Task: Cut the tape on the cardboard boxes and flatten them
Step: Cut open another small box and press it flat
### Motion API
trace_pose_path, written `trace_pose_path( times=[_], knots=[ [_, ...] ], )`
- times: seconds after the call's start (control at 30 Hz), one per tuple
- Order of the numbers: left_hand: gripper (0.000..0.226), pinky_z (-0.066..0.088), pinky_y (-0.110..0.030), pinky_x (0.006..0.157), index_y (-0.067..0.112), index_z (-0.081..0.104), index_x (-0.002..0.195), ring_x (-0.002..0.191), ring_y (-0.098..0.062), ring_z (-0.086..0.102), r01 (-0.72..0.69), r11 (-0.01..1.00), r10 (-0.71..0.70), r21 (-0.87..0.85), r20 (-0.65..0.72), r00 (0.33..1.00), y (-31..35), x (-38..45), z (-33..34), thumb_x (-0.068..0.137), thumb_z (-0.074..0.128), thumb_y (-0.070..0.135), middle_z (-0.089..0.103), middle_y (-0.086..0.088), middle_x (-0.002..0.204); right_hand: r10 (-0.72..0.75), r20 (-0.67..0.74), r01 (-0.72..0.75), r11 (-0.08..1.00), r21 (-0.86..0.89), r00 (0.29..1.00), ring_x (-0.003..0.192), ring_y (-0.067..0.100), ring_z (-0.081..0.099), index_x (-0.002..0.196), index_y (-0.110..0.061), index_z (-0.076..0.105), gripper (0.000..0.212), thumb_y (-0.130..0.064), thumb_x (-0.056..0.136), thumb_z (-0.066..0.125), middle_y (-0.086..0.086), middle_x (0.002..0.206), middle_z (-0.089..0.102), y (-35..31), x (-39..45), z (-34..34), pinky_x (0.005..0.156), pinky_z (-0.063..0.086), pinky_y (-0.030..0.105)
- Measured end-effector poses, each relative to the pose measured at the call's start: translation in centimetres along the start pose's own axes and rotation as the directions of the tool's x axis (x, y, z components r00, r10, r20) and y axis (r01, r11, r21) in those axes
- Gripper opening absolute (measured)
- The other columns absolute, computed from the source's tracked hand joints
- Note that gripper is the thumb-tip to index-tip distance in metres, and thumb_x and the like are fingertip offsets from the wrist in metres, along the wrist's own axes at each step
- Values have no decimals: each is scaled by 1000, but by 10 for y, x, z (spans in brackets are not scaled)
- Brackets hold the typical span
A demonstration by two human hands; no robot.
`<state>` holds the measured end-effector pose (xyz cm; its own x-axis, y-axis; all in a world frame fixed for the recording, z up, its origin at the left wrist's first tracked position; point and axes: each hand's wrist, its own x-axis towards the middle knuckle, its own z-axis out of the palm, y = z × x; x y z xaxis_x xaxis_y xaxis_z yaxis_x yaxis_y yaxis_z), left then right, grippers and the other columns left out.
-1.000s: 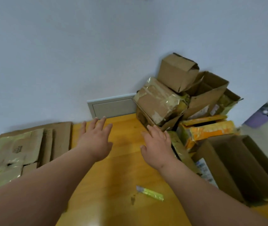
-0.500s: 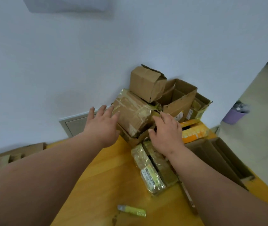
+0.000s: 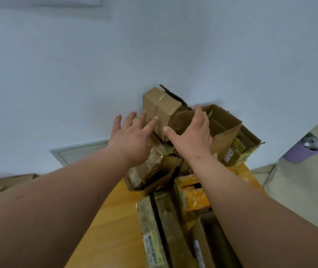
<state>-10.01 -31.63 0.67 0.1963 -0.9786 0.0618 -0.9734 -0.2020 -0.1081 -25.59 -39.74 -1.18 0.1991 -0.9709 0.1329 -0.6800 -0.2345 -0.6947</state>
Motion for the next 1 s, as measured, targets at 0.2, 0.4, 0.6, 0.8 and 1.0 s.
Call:
trace_pose_path(
  times=[0.2,0.4,0.6,0.8,1.0],
  knots=[
    [77,-6,-59,119,49,-14,147,151,-29,-3,24,999,-24,29,-14,1000,8,10,11,95,43,52,0,0,165,0,89,-12,991,130,996,136,32,42,149,-37,1,109,-70,69,68,9,154,33,-3,27,8,110,33,57],
    [79,-8,-57,118,52,-16,147,151,-27,3,44,999,-46,-26,-90,995,9,2,5,96,43,42,4,2,165,48,45,-62,917,393,998,126,28,50,146,-36,17,88,-53,77,67,4,147,39,-4,20,-2,100,46,46],
    [109,-9,-53,119,53,-26,144,151,-24,-2,51,996,-63,-71,-189,980,-2,-30,-15,84,59,23,-7,4,164,119,136,-180,724,666,984,120,19,52,147,-30,24,84,-58,77,60,-1,137,50,-14,-10,-22,94,44,35],
    [118,3,-54,121,43,-6,153,147,-31,12,-29,1000,28,1,-344,938,-36,-93,-37,73,80,46,12,-4,162,163,420,-413,668,619,893,106,25,59,133,-23,44,79,-68,70,53,4,120,60,-54,-66,-26,89,52,48],
    [108,20,-58,114,31,23,153,133,-40,32,-109,990,137,87,-482,865,-79,-174,-39,65,84,47,40,-13,147,161,696,-643,566,515,699,88,28,67,100,-23,60,48,-68,85,51,12,100,70,-87,-142,-7,71,51,34]
  ],
)
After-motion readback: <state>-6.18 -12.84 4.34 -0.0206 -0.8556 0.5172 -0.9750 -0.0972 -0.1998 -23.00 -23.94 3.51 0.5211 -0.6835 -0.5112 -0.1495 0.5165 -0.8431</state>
